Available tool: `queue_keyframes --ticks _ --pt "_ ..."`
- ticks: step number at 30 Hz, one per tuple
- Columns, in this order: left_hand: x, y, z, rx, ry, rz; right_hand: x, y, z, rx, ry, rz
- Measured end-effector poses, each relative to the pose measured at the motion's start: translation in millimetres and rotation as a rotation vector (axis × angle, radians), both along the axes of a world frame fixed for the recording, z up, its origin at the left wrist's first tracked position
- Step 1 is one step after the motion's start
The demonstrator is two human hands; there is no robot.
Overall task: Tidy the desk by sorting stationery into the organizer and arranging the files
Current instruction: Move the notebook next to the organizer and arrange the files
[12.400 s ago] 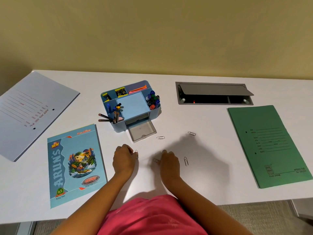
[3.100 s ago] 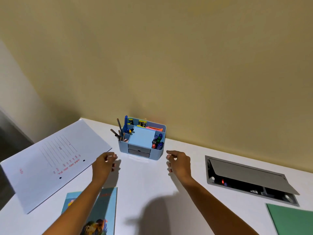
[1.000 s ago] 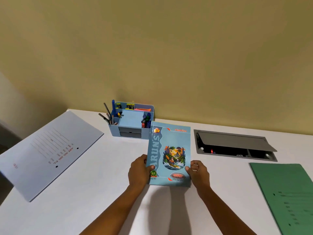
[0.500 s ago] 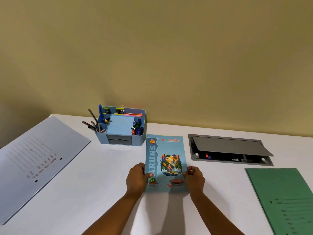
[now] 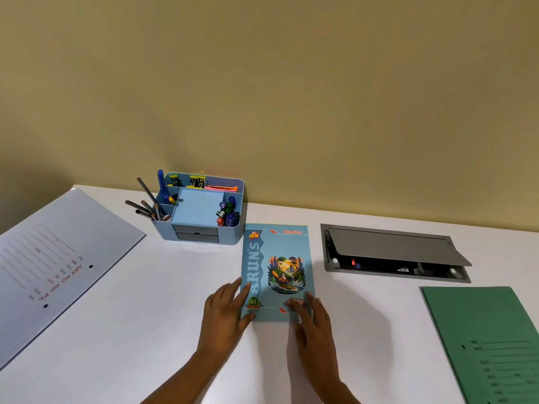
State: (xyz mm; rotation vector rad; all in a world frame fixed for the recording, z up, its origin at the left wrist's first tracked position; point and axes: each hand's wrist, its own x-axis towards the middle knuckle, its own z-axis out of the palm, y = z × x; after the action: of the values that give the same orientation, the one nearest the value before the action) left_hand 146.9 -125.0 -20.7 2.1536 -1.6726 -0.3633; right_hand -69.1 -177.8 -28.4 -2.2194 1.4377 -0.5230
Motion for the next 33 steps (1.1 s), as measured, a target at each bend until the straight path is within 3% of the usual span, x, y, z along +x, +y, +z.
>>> queue_keyframes --ticks 9,18,27,33 --pt "5 -36 4 0.131 -0.097 -0.087 16 -39 -6 0.015 -0.038 -0.069" --pt "-1 -60 0 0.223 -0.171 -0.038 26 -63 -2 0.040 -0.039 -0.077" --pt "-3 -43 -2 0.135 0.095 0.053 17 -56 9 0.119 -0.055 -0.100" --pt "-6 6 2 0.170 0.032 -0.002 0 -19 11 0.173 0.049 -0.165"
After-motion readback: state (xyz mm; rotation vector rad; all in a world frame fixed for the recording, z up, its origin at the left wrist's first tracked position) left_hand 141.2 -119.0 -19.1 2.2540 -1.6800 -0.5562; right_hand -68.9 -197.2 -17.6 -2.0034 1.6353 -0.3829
